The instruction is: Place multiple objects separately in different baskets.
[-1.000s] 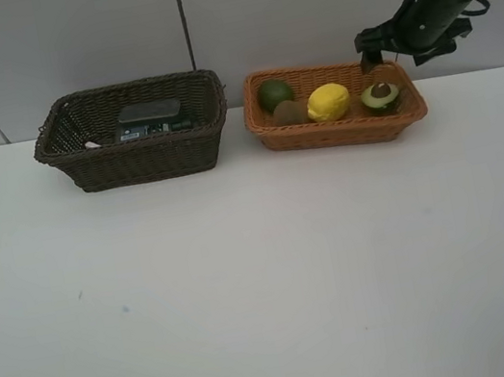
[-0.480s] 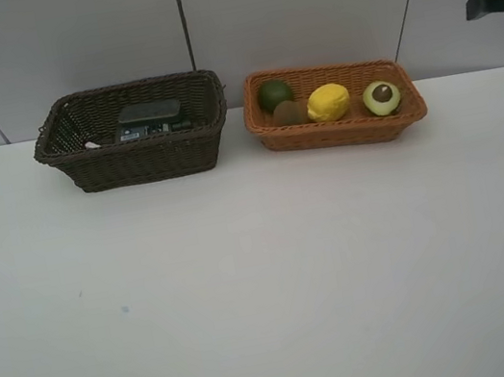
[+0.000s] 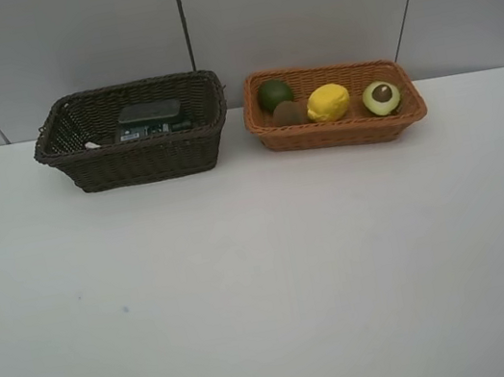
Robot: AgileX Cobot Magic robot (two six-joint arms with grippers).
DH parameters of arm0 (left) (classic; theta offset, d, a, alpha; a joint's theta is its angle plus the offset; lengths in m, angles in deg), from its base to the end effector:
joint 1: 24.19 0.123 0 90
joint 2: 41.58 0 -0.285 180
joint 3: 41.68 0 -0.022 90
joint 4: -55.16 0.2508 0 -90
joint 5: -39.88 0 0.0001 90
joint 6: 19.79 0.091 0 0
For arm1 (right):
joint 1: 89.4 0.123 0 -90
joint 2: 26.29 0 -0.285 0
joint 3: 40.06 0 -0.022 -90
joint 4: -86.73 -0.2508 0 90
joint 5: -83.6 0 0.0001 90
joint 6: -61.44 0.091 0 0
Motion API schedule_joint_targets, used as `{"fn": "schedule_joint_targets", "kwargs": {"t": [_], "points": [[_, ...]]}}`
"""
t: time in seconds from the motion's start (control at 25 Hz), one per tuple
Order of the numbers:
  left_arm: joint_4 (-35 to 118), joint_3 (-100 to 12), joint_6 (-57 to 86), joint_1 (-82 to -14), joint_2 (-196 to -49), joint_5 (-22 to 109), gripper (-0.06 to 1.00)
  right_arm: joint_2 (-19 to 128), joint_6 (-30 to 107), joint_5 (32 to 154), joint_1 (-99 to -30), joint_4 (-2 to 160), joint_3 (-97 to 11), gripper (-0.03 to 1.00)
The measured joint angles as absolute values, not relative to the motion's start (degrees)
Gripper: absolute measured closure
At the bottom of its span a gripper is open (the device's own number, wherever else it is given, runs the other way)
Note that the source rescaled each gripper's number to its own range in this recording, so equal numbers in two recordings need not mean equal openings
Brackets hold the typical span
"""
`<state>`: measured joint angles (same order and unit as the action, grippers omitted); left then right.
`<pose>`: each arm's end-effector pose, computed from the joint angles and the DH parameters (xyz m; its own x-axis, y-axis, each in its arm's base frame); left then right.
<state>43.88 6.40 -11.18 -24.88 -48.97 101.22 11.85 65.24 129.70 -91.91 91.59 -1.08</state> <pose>-0.0084 -0.0155 0.2801 -0.4339 0.0593 -0.8990 0.1898 0.9815 -0.0269 0.0911 -0.0096 0.3267 -0.5451 0.0313 -0.8378 0.0988 0.9947 -0.0271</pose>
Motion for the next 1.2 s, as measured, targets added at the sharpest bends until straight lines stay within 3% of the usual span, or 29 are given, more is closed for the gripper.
{"fn": "schedule_joint_targets", "kwargs": {"t": [0.44,0.68,0.96,1.2], "points": [[43.9,6.4,-11.2,-24.9,-49.0,101.2,-0.06,-9.2,65.3,134.6,-91.9,88.7,7.4,-0.03],[43.9,6.4,-11.2,-24.9,-49.0,101.2,-0.06,-12.6,65.3,135.6,-91.9,88.5,7.4,-0.03],[43.9,6.4,-11.2,-24.9,-49.0,101.2,-0.06,-18.0,63.8,145.5,-91.9,87.7,6.9,-0.03],[43.9,6.4,-11.2,-24.9,-49.0,101.2,-0.06,-18.7,62.2,145.2,-91.8,86.7,7.9,-0.03]]}}
